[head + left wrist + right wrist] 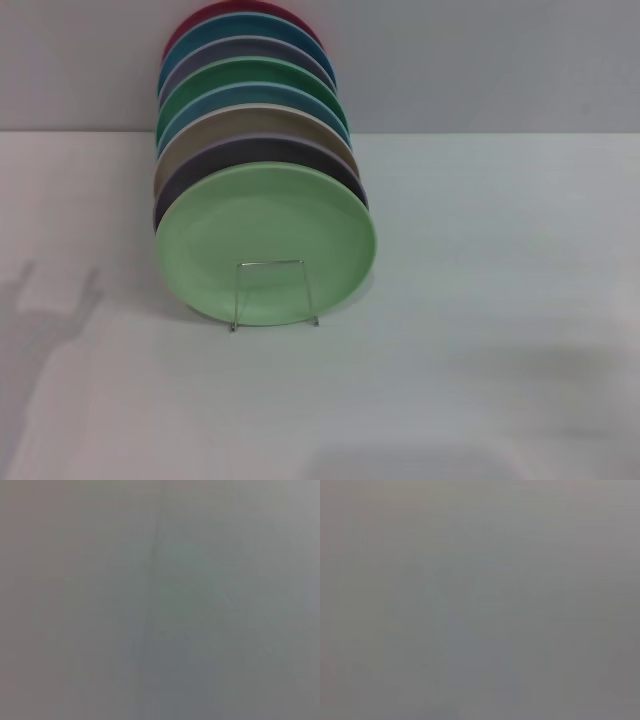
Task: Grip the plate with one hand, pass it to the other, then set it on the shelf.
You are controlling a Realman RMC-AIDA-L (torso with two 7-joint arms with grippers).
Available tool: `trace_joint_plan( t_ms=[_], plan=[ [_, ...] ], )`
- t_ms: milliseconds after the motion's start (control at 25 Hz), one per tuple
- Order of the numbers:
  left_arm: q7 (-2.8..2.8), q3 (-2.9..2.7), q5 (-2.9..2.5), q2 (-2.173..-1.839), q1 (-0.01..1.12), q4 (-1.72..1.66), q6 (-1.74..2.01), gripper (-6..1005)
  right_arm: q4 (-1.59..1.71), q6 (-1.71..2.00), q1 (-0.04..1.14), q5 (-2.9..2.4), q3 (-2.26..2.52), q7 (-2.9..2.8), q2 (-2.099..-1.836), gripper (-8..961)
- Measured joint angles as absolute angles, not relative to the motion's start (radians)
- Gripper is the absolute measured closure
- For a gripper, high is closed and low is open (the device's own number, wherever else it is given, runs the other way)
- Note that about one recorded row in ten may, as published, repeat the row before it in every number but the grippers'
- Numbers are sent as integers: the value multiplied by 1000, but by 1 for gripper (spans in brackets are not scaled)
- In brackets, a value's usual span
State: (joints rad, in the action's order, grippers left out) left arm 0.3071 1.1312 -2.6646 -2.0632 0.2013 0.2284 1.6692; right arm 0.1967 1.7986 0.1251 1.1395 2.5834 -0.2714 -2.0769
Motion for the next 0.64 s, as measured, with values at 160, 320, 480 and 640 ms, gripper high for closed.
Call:
trace_joint_plan(
  t_ms=[160,320,480,640],
  plan=[
    [308,1160,-2665,-2063,209,221,1641,155,150,1779,144,1140,2581,-328,-2072,505],
    [313,1174,-2665,-2062,210,221,1636,153,142,1759,153,1139,2579,-327,-2076,456],
    [310,1196,-2664,-2062,213,218,1618,153,169,1718,168,1139,2575,-270,-2078,418],
    [302,1204,-2663,-2068,211,217,1611,153,167,1698,204,1139,2574,-263,-2077,418]
  ],
)
